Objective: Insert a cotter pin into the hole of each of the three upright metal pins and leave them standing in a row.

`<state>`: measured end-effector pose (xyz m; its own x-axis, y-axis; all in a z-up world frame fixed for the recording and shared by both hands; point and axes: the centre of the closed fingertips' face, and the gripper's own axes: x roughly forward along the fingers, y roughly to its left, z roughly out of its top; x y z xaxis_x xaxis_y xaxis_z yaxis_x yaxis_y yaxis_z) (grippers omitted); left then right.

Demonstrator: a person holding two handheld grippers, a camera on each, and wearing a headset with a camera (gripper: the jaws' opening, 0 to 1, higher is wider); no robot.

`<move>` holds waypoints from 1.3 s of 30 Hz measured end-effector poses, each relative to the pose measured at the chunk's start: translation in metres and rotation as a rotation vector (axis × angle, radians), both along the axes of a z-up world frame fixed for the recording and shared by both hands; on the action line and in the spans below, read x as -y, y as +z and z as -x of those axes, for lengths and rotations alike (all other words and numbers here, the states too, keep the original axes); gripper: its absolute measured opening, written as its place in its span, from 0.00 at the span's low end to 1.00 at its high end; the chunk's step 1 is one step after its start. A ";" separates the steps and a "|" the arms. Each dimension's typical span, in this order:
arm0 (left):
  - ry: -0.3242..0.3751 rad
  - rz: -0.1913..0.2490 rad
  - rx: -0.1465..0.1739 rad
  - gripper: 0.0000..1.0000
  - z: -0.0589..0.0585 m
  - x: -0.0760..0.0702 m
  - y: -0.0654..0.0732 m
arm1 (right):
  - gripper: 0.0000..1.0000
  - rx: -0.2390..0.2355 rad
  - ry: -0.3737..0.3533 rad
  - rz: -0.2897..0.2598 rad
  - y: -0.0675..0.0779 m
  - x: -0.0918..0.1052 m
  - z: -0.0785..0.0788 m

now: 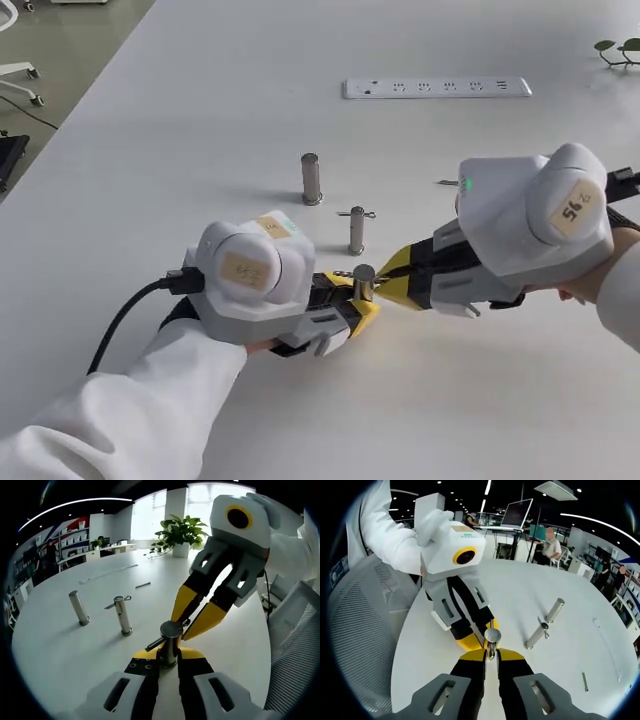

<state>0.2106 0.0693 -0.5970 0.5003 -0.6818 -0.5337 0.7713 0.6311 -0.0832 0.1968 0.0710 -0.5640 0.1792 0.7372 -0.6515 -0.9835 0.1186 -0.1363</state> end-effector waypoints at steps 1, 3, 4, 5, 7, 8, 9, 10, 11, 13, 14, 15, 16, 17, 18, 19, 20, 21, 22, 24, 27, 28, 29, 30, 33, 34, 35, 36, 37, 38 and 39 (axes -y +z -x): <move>0.000 0.000 0.000 0.12 0.000 0.000 0.000 | 0.07 0.008 -0.002 0.000 0.001 0.001 0.000; -0.001 0.000 -0.001 0.12 0.000 0.000 0.000 | 0.07 -0.001 -0.008 -0.009 0.003 0.002 0.001; -0.001 0.000 -0.001 0.12 0.000 0.000 0.000 | 0.05 -0.004 -0.010 -0.016 0.004 0.004 0.000; -0.001 0.000 -0.001 0.12 0.000 0.000 0.000 | 0.04 -0.003 -0.015 -0.020 0.004 0.005 -0.001; -0.002 0.000 -0.002 0.12 0.000 0.000 0.000 | 0.04 -0.004 -0.023 -0.018 0.005 0.007 -0.002; -0.002 -0.001 -0.001 0.12 0.000 0.000 0.000 | 0.04 0.002 -0.033 -0.019 0.006 0.009 -0.004; -0.002 -0.002 -0.001 0.12 0.000 0.000 0.000 | 0.04 -0.002 -0.038 -0.024 0.006 0.011 -0.005; -0.003 -0.002 0.000 0.12 0.000 0.000 0.000 | 0.03 -0.016 -0.043 -0.030 0.006 0.012 -0.005; -0.004 -0.002 -0.001 0.12 0.000 0.000 0.000 | 0.02 -0.021 -0.047 -0.035 0.007 0.012 -0.005; -0.003 -0.001 -0.003 0.12 0.000 0.000 0.000 | 0.00 -0.029 -0.043 -0.039 0.005 0.014 -0.005; -0.003 -0.002 -0.004 0.12 0.000 0.000 0.000 | 0.00 -0.040 -0.043 -0.039 0.005 0.014 -0.003; -0.003 -0.002 -0.006 0.12 0.000 0.000 0.000 | 0.00 -0.039 -0.041 -0.043 0.005 0.013 -0.002; -0.001 -0.001 -0.008 0.12 0.000 0.000 0.000 | 0.00 -0.036 -0.048 -0.045 0.005 0.013 -0.002; -0.001 -0.002 -0.007 0.12 0.000 0.000 0.000 | 0.00 -0.038 -0.049 -0.048 0.006 0.013 -0.002; -0.002 -0.002 -0.006 0.12 0.000 0.000 0.000 | 0.00 -0.038 -0.053 -0.050 0.004 0.013 -0.003; -0.002 -0.002 -0.006 0.12 0.000 0.000 0.000 | 0.00 -0.038 -0.054 -0.051 0.004 0.013 -0.004; -0.002 -0.003 -0.006 0.12 0.000 0.000 0.000 | 0.00 -0.040 -0.054 -0.054 0.003 0.012 -0.005; -0.003 -0.005 -0.005 0.12 0.000 0.000 0.000 | 0.00 -0.042 -0.053 -0.055 0.003 0.012 -0.005; -0.004 -0.005 -0.005 0.12 0.000 0.000 0.000 | 0.00 -0.040 -0.052 -0.056 0.003 0.011 -0.005; -0.005 -0.005 -0.005 0.12 0.000 0.000 0.000 | 0.00 -0.037 -0.046 -0.054 0.003 0.008 -0.005; -0.003 -0.005 -0.004 0.12 0.000 0.000 0.000 | 0.00 -0.037 -0.051 -0.054 0.003 0.005 -0.006; -0.003 -0.005 -0.003 0.12 0.000 0.000 0.000 | 0.00 -0.034 -0.051 -0.053 0.003 0.005 -0.007; -0.005 -0.006 -0.001 0.12 0.000 0.000 0.000 | 0.00 -0.033 -0.047 -0.050 0.002 0.004 -0.007; -0.005 -0.006 -0.001 0.12 0.000 0.000 0.000 | 0.00 -0.032 -0.043 -0.047 0.001 0.004 -0.007; 0.007 0.002 -0.017 0.12 0.000 0.000 0.000 | 0.00 -0.027 -0.039 -0.042 0.001 0.002 -0.006; 0.008 0.003 -0.018 0.12 0.000 0.000 0.000 | 0.00 -0.025 -0.038 -0.041 0.002 0.002 -0.005; 0.009 0.004 -0.021 0.12 -0.001 0.000 0.000 | 0.00 -0.026 -0.038 -0.040 0.002 0.002 -0.005; 0.006 0.002 -0.021 0.12 0.000 0.000 0.000 | 0.00 -0.028 -0.038 -0.041 0.002 0.002 -0.005; 0.006 0.001 -0.020 0.12 -0.001 0.000 0.000 | 0.00 -0.028 -0.038 -0.042 0.003 0.001 -0.004; 0.008 -0.002 -0.015 0.12 -0.001 0.000 0.000 | 0.00 -0.030 -0.041 -0.044 0.003 0.001 -0.004; 0.002 -0.007 -0.012 0.12 -0.001 0.000 0.000 | 0.00 -0.040 -0.044 -0.049 0.004 0.000 -0.003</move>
<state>0.2113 0.0689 -0.5973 0.4953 -0.6773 -0.5440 0.7689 0.6332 -0.0882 0.2003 0.0707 -0.5602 0.1869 0.7601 -0.6223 -0.9817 0.1674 -0.0903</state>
